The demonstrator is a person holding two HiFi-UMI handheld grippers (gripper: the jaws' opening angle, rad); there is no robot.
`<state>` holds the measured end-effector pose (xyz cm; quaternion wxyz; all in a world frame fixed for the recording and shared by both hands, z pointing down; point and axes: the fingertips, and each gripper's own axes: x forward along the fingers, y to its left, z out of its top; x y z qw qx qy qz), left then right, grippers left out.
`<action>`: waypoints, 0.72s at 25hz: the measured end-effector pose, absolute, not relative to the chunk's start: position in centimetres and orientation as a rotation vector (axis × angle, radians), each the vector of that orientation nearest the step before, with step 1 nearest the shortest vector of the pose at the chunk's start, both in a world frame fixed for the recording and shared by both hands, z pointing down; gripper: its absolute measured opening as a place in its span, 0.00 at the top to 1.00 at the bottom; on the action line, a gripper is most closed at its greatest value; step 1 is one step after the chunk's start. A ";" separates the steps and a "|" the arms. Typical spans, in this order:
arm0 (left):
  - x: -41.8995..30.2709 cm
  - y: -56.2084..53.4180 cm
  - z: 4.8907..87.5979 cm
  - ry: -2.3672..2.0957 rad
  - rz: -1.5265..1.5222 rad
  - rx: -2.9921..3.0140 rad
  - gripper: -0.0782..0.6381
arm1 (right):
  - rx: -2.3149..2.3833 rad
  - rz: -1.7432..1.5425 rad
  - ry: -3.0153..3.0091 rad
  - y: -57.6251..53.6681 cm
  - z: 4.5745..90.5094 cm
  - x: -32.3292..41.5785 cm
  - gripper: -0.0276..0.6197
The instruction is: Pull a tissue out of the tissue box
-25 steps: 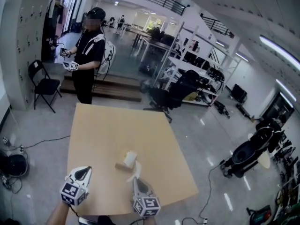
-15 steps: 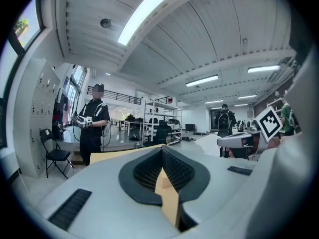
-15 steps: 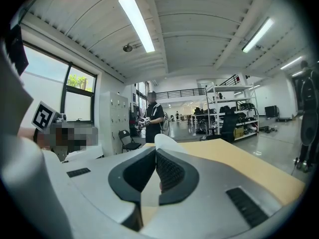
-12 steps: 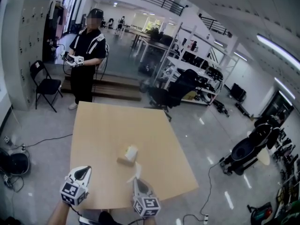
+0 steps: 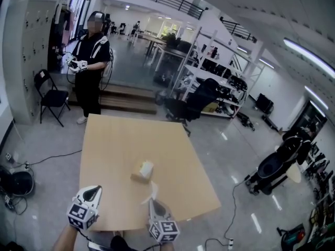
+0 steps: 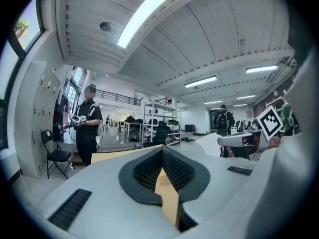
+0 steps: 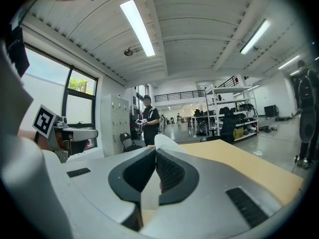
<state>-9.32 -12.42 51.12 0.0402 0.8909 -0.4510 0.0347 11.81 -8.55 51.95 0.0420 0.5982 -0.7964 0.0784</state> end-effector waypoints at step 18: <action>-8.9 -12.7 51.1 -1.380 0.110 2.733 0.88 | 1.824 0.229 -2.445 -9.1 51.7 12.0 0.94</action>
